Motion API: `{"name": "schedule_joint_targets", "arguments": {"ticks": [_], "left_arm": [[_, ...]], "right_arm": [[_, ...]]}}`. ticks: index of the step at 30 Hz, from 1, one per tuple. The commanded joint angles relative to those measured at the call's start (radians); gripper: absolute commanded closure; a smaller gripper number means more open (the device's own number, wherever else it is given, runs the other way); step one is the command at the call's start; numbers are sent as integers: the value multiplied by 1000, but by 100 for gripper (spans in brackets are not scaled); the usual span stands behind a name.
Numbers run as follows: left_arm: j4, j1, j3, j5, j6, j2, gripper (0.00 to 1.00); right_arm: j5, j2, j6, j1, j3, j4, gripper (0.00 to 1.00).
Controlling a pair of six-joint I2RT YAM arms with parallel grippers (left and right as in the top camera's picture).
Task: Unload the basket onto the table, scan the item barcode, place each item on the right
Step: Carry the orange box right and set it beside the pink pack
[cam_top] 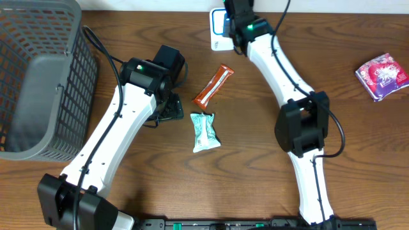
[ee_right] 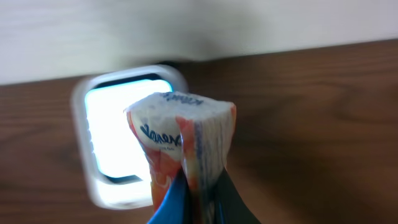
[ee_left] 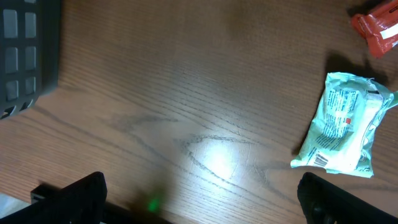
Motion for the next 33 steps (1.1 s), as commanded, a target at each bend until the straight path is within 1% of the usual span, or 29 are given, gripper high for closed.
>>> {"name": "schedule_joint_targets", "arguments": {"ticks": [1,4,7,9,13,16,17,18,19,23,26,30,33], "left_arm": [[-6,1,2,-16,-12,8,2],[-6,1,2,-16,-12,8,2],[-6,1,2,-17,-12,8,2],[-6,1,2,-16,-12,8,2],[-6,1,2,-16,-12,8,2],[-6,1,2,-17,-12,8,2],[-6,1,2,-16,-12,8,2],[-6,1,2,-16,-12,8,2],[-6,1,2,-16,-12,8,2],[-6,1,2,-16,-12,8,2],[-6,1,2,-17,-12,8,2],[-6,1,2,-16,-12,8,2],[-6,1,2,-16,-12,8,2]], "right_arm": [[214,-9,13,-77,97,-106,99],[330,-9,7,-160,111,-238,99],[357,-9,-75,-248,98,-325,99],[357,-9,-111,-308,91,-375,99],[318,-9,-117,-420,68,-446,99],[259,-9,-117,-491,49,-466,98],[218,-9,-117,-517,41,-470,83],[167,-9,-117,-541,29,-470,49],[122,-9,-117,-559,18,-470,1],[-91,-9,-117,-622,-24,-470,1],[-233,-9,-117,-643,-34,-470,1],[-390,-9,-117,-637,-34,-470,1],[-467,-9,-117,-613,-34,-470,1]]}}
